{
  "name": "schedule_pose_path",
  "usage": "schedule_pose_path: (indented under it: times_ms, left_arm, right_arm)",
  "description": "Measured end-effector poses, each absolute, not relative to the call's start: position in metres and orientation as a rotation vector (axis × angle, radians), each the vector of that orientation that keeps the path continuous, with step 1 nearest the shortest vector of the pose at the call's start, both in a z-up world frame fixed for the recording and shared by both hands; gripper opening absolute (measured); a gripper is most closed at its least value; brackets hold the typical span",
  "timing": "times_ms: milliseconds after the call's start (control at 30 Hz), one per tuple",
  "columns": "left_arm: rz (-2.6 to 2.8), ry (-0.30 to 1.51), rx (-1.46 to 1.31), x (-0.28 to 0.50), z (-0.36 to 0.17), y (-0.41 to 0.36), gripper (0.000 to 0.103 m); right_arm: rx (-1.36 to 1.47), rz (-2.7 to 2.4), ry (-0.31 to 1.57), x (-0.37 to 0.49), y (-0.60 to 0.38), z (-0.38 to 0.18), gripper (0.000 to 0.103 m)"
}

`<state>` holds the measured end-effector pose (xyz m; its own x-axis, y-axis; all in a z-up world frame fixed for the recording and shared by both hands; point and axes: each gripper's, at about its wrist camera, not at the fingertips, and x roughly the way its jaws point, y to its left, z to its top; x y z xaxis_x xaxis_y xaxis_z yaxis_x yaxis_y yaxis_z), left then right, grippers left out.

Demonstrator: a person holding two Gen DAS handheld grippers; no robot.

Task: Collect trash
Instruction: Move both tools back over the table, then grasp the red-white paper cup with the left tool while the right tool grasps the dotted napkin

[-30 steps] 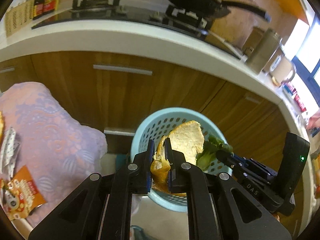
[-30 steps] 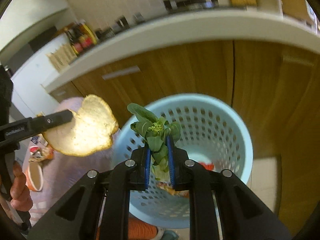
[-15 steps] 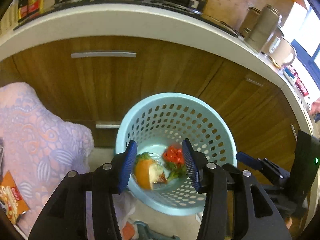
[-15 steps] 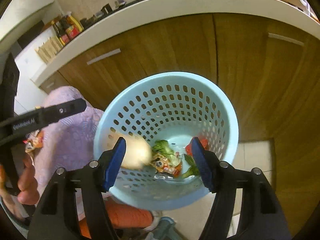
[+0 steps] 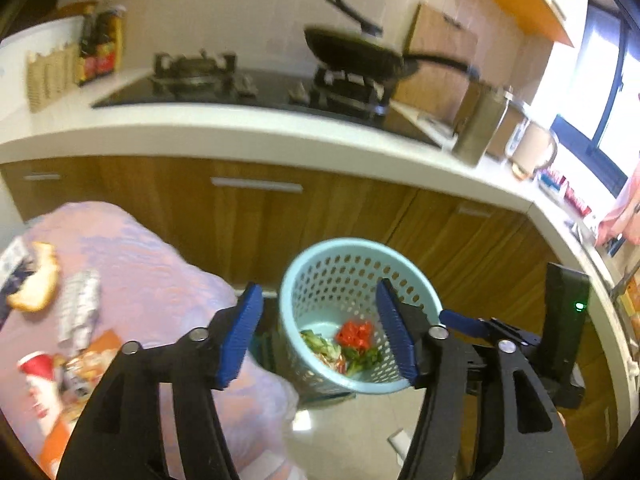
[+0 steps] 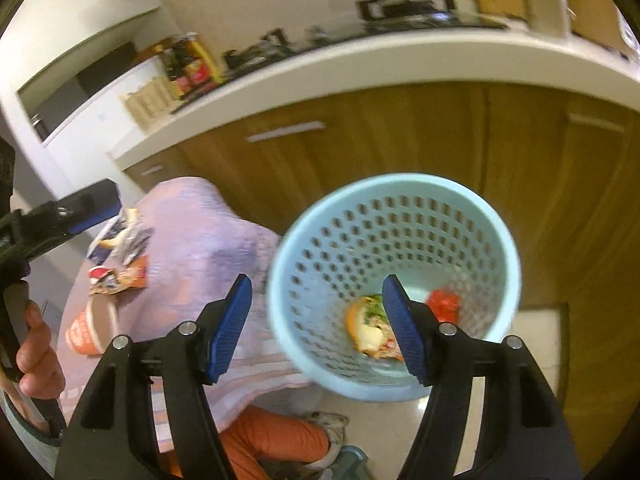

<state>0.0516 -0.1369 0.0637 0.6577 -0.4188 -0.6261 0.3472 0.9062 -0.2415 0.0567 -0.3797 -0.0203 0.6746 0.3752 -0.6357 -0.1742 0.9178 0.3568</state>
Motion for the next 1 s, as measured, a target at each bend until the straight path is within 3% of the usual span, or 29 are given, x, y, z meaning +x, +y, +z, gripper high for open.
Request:
schedule_pose_path:
  times_ms: [400,500,867,1000]
  left_arm:
    - [-0.230,0.608,-0.200,-0.021,0.089,0.010,0.070]
    - [-0.169,0.616,-0.244,-0.029,0.083,0.051,0.078]
    - [-0.121,0.858,-0.300,0.018,0.005,0.124,0.078]
    - [-0.202,0.951,-0.354,0.043,-0.027,0.134,0.078]
  right_arm:
    - [0.175,0.495,0.750,0.046,-0.273,-0.001,0.064]
    - [0.145,0.522,0.748,0.050,-0.247,0.002,0.064]
    - [0.095,0.660,0.631,0.097,-0.156,0.016,0.064]
    - [0.113,0.688,0.657,0.129,-0.128,0.005,0.073]
